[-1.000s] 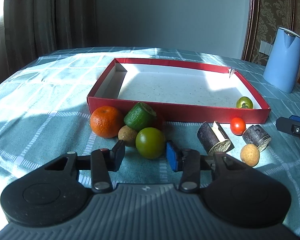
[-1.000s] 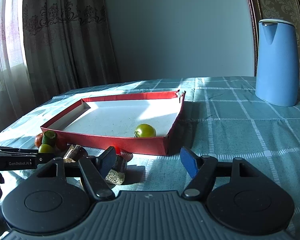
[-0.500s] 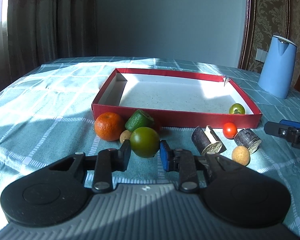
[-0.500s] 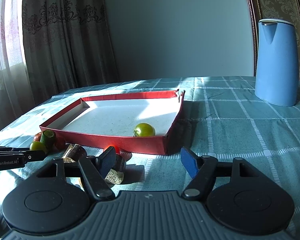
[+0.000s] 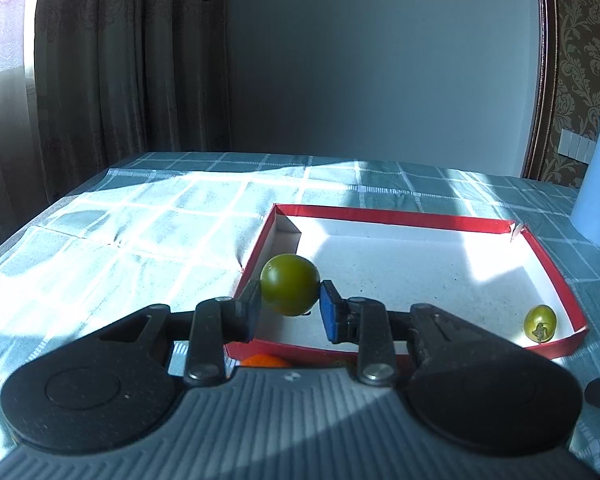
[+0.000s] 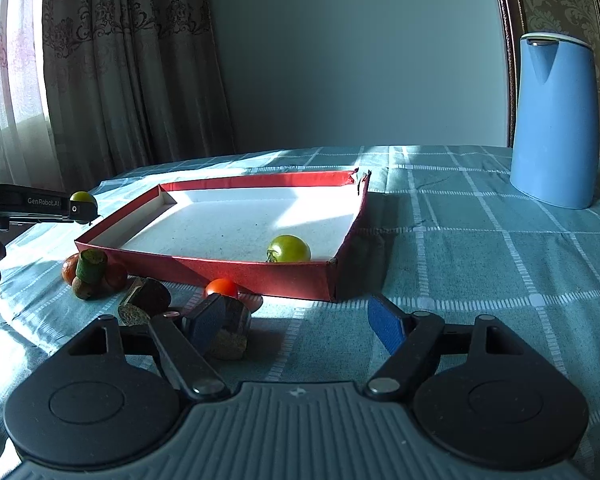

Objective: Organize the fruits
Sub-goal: 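Lower the dark green tomato into the tray and open the left gripper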

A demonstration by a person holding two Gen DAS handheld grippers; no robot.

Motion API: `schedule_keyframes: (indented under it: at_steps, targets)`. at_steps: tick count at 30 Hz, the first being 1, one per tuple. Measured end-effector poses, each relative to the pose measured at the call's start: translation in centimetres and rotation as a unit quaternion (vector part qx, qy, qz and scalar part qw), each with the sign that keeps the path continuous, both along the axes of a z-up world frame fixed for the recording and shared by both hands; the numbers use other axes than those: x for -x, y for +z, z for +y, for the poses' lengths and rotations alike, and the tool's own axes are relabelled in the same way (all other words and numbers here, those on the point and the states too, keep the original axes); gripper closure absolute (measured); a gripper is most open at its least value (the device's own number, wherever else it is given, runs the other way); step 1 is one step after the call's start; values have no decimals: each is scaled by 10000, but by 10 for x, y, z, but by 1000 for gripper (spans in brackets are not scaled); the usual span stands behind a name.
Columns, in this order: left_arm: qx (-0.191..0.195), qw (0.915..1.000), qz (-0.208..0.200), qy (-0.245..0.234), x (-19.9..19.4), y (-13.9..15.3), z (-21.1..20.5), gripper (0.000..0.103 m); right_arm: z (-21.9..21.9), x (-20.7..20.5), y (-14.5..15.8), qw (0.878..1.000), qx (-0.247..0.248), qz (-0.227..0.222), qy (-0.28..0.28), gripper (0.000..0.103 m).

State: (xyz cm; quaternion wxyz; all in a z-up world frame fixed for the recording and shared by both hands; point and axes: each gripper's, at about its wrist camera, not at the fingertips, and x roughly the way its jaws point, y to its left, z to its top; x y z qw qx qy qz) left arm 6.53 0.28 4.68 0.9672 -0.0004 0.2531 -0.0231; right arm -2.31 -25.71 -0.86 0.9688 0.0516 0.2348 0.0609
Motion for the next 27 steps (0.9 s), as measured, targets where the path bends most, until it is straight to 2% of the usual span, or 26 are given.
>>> schedule_keyframes:
  at_steps: [8,11,13,15,21,25,27]
  targets:
    - [-31,9992,380,147,-35,-24,0,74,-3,-3,-2,9997,-22,157,-169,24]
    - [-194,9986,436,229,-37,-31,-2,72,-4,-6,-4,9994,-24,269,-216,24]
    - [-257,9984,442,223,-37,-34,-2,63,-4,-6,-5,9992,-16,321,-238,24]
    - [-254,9986,429,185,-36,-35,-3,60,-6,-5,-6,9988,-20,371,-306,24]
    - [-347,9988,353,52,-25,-35,-8,44,-12,-8,-9,9975,-157,541,-422,22]
    - [-283,9993,254,-39,-10,-29,-10,25,-13,-10,-10,9971,-209,603,-409,20]
    - [-273,9995,138,47,2,-25,-10,5,-13,-10,-11,9971,-197,621,-405,19]
